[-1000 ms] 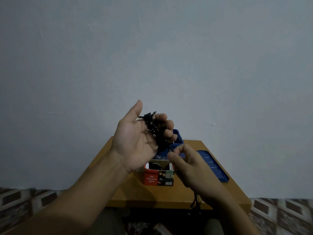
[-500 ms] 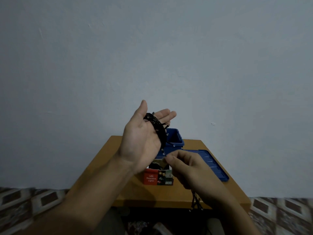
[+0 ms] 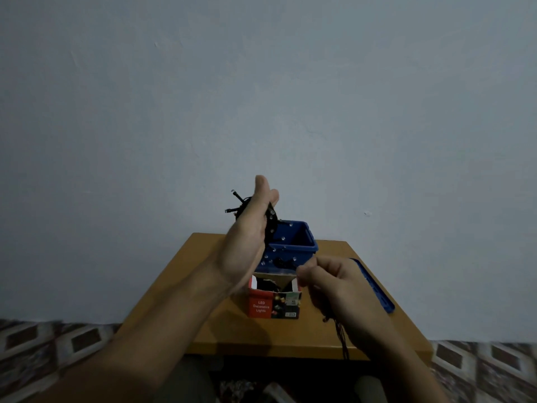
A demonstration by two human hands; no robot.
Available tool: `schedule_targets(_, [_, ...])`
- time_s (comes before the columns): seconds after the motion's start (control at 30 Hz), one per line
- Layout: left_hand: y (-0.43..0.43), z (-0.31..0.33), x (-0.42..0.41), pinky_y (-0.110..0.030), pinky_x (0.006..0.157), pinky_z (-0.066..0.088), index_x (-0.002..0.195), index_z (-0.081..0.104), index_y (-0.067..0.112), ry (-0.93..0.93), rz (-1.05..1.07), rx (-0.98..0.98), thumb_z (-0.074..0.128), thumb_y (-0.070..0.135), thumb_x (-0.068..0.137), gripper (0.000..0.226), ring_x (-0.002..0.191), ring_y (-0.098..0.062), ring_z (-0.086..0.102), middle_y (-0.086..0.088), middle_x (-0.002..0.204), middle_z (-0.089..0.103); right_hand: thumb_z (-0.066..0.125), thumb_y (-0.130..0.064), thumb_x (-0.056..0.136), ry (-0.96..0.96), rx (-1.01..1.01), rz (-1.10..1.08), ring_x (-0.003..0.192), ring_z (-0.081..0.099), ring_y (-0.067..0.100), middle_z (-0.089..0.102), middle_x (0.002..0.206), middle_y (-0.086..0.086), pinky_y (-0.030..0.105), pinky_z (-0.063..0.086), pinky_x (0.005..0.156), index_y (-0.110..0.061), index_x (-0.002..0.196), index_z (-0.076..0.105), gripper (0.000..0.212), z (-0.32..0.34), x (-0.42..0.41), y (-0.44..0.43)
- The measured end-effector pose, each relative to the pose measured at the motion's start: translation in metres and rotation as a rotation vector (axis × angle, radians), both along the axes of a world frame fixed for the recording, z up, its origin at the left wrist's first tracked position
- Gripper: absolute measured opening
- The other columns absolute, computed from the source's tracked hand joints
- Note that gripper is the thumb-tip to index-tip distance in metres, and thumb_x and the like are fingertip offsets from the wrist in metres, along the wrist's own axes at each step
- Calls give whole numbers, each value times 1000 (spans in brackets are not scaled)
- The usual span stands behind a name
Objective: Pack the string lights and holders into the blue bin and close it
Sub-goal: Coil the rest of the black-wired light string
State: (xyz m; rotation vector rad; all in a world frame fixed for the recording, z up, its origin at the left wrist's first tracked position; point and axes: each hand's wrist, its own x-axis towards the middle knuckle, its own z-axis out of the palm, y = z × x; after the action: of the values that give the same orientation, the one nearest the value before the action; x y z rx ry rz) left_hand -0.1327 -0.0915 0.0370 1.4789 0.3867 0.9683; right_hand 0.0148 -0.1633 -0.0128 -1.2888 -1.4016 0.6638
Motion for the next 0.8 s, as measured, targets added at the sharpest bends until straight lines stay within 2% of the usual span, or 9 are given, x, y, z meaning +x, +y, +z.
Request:
schedule_targets(0.1, [9,-7,2,-28,116,18,156,27,25,150,41,21,27,86,67,108,148,-5,20,11,163,25,60,-21,96,7,38,23,41,44,1,49,48,-8,16,36,44,-4,73,54,29,4,-1,0])
schedule_targets(0.17, [15,-10,2,-37,123,15,154,31,27,248,29,44,30,97,59,118,149,-7,22,11,162,29,62,-25,95,-2,57,24,41,44,6,49,48,-6,21,37,44,-8,68,51,33,6,-1,-1])
schedule_targets(0.23, [17,-10,0,-43,122,24,151,38,23,334,21,85,26,98,60,119,143,-11,38,4,155,41,64,-30,92,15,90,2,40,42,12,48,47,-2,26,37,43,-9,66,49,36,9,1,-4])
schedule_targets(0.33, [13,-7,-3,-34,106,45,135,53,17,407,29,88,20,86,71,100,112,-11,66,-1,125,68,63,-32,89,104,138,2,38,35,15,43,47,1,25,33,40,-8,68,49,35,15,7,-8])
schedule_targets(0.5, [9,-3,-9,-24,78,51,117,65,10,543,21,130,9,76,87,92,95,-24,72,-15,99,75,60,-33,91,125,112,110,40,26,14,38,50,1,22,25,39,-4,81,59,31,25,16,-13])
schedule_targets(0.57, [8,-4,-10,-25,70,52,115,66,2,564,-25,119,10,77,86,98,80,-27,70,-20,89,73,59,-35,90,92,123,170,38,26,16,38,50,3,22,24,38,-2,86,64,34,29,17,-15])
schedule_targets(0.67, [5,-2,-11,-26,63,54,107,68,-6,610,-77,125,10,80,84,106,62,-22,62,-16,73,68,58,-38,90,7,145,206,38,27,15,39,49,1,22,25,39,-3,87,66,36,34,15,-17])
schedule_targets(0.73, [3,-1,-10,-30,69,52,94,71,-5,665,-75,156,7,81,84,108,52,-19,56,-13,66,64,56,-37,92,-42,172,195,40,27,13,40,49,-2,22,25,41,-4,86,66,35,37,12,-17])
schedule_targets(0.8, [1,-2,-8,-30,62,47,77,71,-2,684,-55,170,8,81,86,104,42,-18,48,-12,57,60,55,-35,93,-61,193,190,41,26,13,39,49,-2,22,24,42,-10,82,67,30,39,8,-17])
